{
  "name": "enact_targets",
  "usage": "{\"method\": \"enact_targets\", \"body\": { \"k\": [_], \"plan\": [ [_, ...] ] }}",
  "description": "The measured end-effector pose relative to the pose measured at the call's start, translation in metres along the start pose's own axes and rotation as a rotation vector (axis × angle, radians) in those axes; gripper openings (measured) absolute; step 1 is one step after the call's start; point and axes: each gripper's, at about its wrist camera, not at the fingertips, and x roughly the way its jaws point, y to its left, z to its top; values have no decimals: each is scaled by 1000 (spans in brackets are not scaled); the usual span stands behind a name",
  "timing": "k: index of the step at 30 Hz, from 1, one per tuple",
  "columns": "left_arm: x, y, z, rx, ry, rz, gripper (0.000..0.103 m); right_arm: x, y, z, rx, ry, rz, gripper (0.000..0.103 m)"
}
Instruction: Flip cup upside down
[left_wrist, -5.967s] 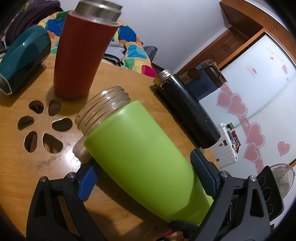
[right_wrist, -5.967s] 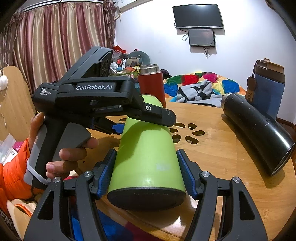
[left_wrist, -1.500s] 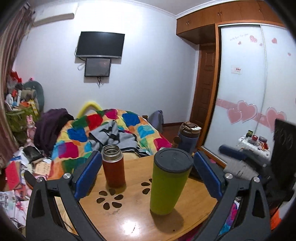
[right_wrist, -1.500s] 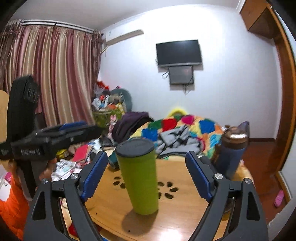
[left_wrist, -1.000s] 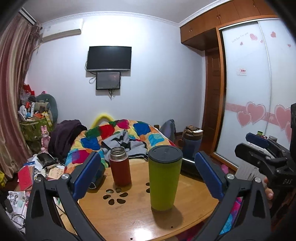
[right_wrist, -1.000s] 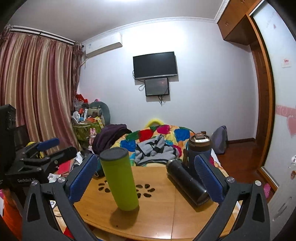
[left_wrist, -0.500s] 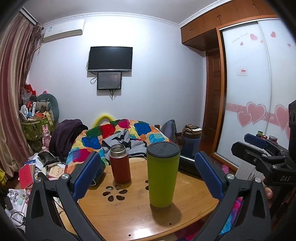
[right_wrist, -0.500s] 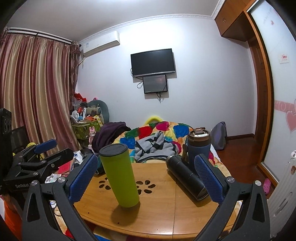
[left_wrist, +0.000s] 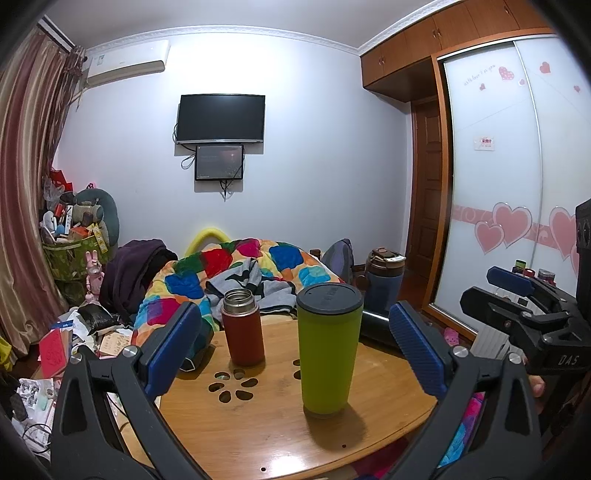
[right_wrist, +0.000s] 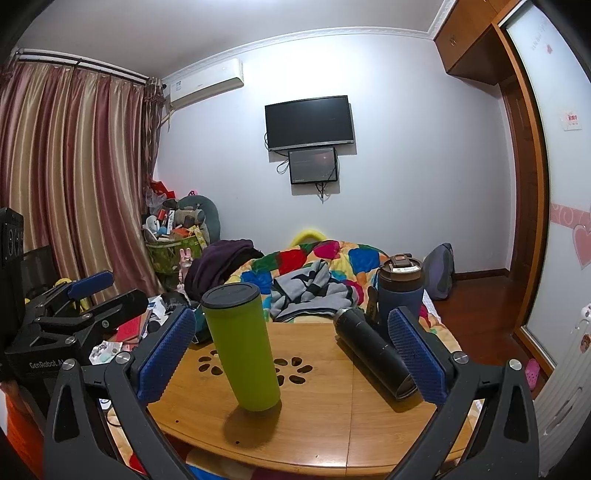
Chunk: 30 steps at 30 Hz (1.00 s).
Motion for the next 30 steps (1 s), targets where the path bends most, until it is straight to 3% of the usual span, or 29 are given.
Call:
{"method": "enact_targets", "body": {
  "k": [30],
  "plan": [
    [1,0,-2,2,8,-13,103,-1,1,0,2,-2,1,103]
  ]
}}
